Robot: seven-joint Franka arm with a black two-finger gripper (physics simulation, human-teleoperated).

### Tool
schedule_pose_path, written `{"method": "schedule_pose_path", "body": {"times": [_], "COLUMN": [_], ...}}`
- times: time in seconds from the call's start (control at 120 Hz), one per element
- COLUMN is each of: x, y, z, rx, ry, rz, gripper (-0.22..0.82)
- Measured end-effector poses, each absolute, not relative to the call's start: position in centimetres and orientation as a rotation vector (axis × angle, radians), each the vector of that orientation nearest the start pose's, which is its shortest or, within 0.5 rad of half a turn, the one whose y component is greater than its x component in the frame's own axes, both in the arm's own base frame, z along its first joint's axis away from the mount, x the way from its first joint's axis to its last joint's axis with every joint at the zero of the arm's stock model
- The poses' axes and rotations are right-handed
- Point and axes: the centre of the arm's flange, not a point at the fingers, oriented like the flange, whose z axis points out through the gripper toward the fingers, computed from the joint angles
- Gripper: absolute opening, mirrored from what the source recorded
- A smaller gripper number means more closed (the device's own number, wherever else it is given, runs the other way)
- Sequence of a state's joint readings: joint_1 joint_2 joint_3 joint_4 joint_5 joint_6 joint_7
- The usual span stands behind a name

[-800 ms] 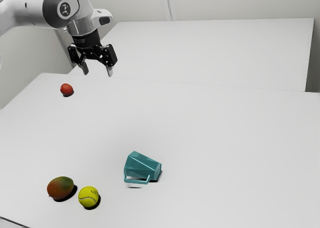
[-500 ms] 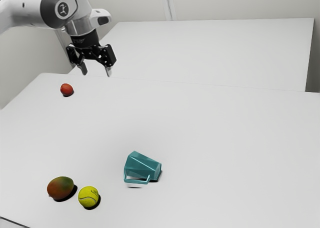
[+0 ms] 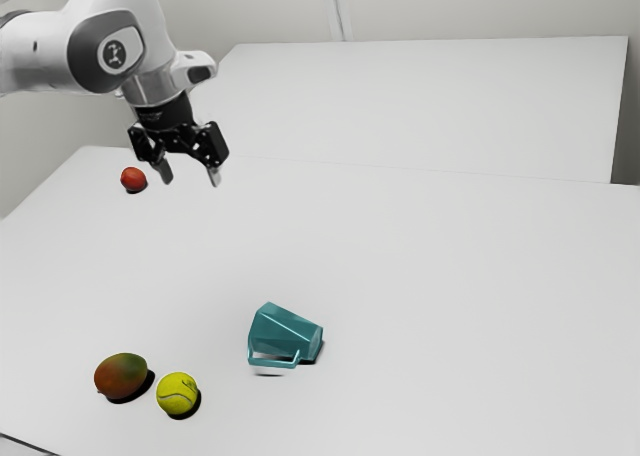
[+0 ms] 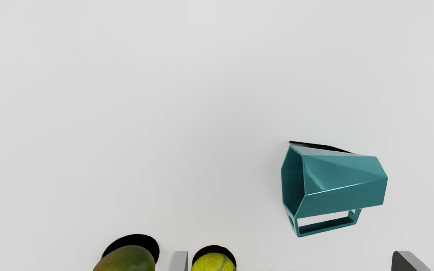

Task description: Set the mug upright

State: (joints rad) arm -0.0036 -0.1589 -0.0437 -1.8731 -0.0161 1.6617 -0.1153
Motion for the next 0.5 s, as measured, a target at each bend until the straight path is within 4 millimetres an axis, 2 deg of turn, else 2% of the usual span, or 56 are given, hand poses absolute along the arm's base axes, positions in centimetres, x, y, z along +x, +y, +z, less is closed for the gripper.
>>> {"method": "schedule_pose_path", "body": {"times": [0.308, 0.5], "x": [48.7, 47.5], "y": [-3.1, -2.5], "z": [52.7, 49.2], "rx": [-3.278, -3.373], "ry": [-0.147, -0.213], "rz": [0.033, 0.000], "gripper": [0.59, 0.59]}}
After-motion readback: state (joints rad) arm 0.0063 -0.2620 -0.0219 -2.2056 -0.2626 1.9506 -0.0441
